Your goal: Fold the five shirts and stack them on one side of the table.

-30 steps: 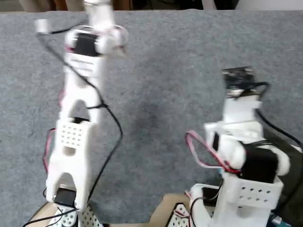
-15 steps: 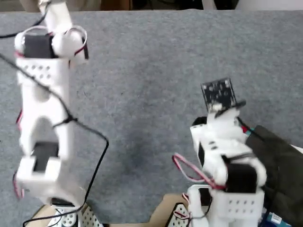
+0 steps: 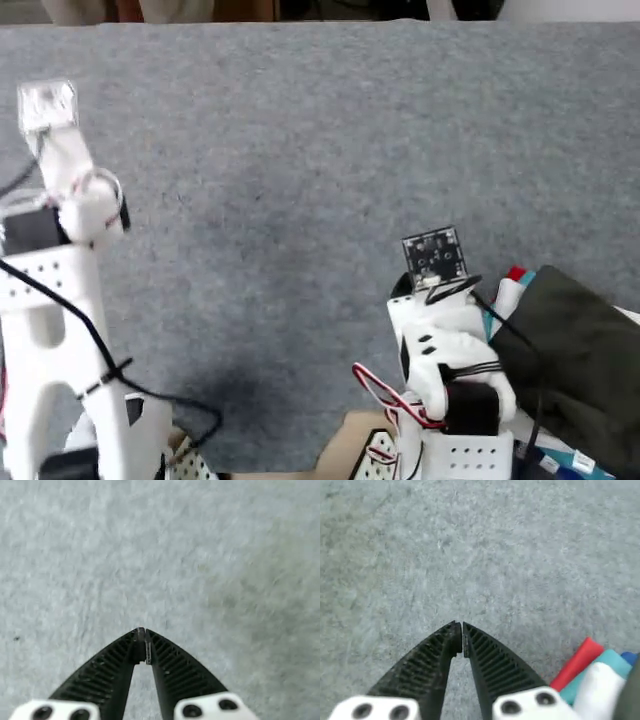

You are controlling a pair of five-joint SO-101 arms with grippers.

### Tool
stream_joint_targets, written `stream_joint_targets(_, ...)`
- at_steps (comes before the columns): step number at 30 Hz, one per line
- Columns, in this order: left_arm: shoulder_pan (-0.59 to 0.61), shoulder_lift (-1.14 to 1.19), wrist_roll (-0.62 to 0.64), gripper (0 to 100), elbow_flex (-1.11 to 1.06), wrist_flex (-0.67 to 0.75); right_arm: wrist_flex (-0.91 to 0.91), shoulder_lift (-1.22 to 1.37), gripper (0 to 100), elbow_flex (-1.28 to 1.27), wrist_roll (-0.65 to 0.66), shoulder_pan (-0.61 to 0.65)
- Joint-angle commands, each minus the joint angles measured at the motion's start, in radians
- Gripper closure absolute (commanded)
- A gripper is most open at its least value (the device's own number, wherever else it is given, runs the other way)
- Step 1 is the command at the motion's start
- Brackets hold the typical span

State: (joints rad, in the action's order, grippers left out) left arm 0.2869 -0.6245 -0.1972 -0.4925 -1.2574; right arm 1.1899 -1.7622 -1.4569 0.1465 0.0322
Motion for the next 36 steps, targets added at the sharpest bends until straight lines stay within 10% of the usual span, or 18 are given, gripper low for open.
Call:
stream_joint_targets(1, 0.012, -0.119, -0.006, 98, -0.218, 0.092, -0.02, -0.07, 99.2, -0.064, 0.005, 0.01)
stream_joint_targets(19, 0.014, -0.648, -0.006, 98, -1.077, 0.473, 0.083, -0.157, 99.3, -0.231, 0.005, 0.002)
stream_joint_targets(36, 0.011, -1.184, -0.005, 98, -1.2, 0.12, 0.135, -0.157, 99.3, -0.231, 0.011, 0.002)
